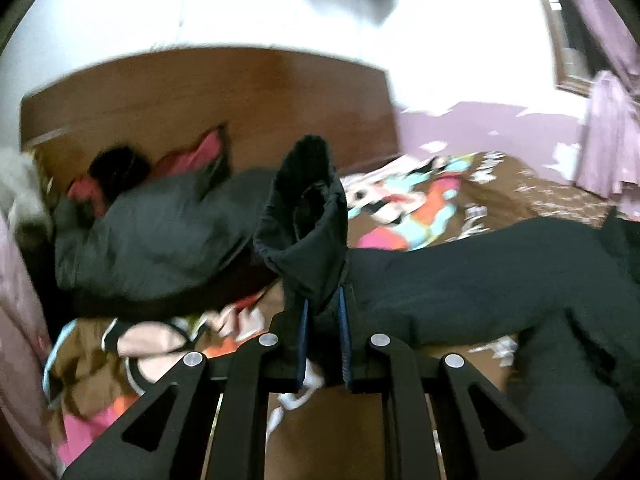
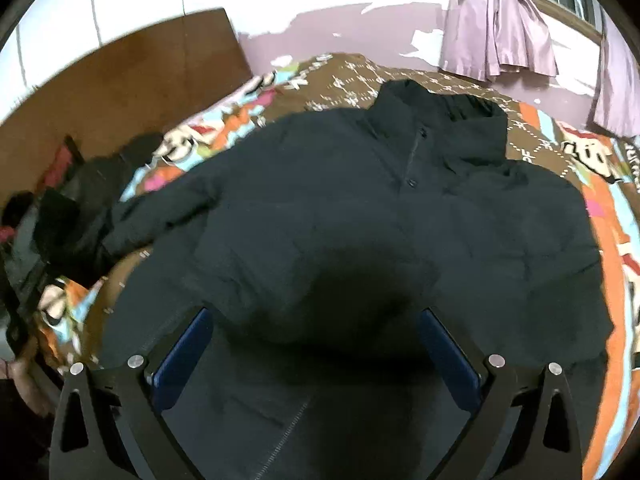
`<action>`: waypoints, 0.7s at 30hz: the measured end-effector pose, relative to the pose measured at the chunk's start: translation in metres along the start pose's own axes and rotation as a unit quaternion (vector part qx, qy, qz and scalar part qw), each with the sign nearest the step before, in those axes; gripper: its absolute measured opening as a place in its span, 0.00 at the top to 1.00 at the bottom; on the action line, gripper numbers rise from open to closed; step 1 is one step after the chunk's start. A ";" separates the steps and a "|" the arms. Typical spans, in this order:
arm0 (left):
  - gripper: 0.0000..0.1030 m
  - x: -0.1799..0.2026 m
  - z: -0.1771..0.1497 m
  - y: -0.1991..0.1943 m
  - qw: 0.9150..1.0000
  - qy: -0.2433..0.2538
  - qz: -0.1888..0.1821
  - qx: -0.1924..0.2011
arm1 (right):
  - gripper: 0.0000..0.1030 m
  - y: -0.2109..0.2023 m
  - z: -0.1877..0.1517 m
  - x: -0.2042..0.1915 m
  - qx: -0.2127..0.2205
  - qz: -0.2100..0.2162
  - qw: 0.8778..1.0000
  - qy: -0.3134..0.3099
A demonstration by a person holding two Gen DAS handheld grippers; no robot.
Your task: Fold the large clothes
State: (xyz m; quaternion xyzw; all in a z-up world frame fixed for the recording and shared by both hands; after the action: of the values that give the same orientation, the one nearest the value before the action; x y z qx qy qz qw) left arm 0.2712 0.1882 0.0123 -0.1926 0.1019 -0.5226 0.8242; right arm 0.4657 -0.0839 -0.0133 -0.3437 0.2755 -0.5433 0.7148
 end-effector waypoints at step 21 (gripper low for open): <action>0.91 0.281 -0.008 -0.036 0.934 0.248 -0.254 -0.041 | 0.00 -0.071 0.019 0.100 0.025 0.211 0.950 0.228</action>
State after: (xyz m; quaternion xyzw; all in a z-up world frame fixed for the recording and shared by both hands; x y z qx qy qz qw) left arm 0.3609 -0.0804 0.0296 -0.1100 0.2719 -0.7409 0.6042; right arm 0.4645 -0.1891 0.0523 -0.1264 0.4836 -0.4511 0.7394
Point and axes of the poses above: each gripper's, at about its wrist camera, not at the fingertips, and y roughly the way its jaws point, x to its right, z to its top, the point moved 5 cm from there along y, roughly the way its jaws point, and after that the axes turned 15 degrees about -z, right-handed, at the moved point
